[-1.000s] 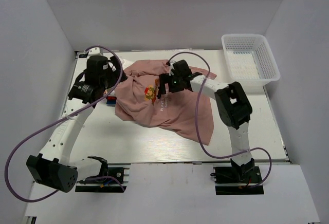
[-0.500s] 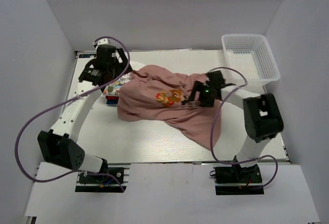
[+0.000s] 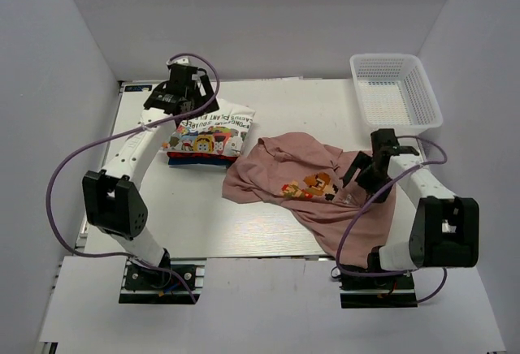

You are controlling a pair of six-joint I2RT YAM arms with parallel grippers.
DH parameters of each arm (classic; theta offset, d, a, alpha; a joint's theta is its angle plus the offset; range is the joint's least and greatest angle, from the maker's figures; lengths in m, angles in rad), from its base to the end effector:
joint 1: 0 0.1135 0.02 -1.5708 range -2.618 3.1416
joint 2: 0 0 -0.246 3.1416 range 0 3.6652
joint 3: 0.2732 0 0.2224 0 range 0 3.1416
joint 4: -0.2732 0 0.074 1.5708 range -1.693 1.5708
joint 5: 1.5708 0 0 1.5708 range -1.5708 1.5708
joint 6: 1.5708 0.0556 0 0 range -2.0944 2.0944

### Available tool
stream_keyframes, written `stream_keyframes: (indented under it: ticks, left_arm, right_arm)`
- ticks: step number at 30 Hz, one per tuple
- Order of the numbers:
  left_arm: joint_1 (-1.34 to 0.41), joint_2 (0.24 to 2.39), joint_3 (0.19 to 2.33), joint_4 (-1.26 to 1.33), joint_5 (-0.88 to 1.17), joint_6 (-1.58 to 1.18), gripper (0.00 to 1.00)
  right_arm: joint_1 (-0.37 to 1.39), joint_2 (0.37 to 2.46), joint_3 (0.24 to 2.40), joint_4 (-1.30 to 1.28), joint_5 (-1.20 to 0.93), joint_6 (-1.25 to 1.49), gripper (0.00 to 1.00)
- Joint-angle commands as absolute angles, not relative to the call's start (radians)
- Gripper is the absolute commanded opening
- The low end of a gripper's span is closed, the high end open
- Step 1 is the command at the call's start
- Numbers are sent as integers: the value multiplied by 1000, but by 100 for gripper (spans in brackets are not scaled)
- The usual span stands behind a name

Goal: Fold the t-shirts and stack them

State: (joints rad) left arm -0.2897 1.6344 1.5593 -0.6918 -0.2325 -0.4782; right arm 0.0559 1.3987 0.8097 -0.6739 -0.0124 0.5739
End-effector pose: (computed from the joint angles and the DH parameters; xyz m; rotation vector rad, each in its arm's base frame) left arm 0.3352 -0.0865 0.3139 -0.3318 2.2911 -0.1178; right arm 0.2282 0.0135 0.1633 0.7269 2.7543 0.1537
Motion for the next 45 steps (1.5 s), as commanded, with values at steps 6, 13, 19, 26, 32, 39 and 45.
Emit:
stream_keyframes:
  ticks: [6,13,19,26,32,39,45]
  left_arm:
    - [-285,1744,1491,-615,-184,-423,100]
    - [-249,1925,1457,-592,-276,-454,100]
    - [-149,2043,1537,-572,-351,-558,100]
    - [-12,2249,1863,-687,-529,-558,100]
    - [98,2388,2060,-736,-580,-545,100]
    - [189,2496,2226,-707,-591,-506,100]
    - [219,2574,2339,-664,-516,-531,100]
  right_arm:
    - [48,1238,1020,-677,48,488,90]
    - [57,1209,990,-514,-38,449,90]
    - [64,1192,931,-442,-9,466,90]
    - [64,1186,917,-393,48,430,90]
    - [63,1216,934,-408,86,440,90]
    - [63,1247,980,-388,100,442,90]
    - [63,1308,1029,-374,55,453,90]
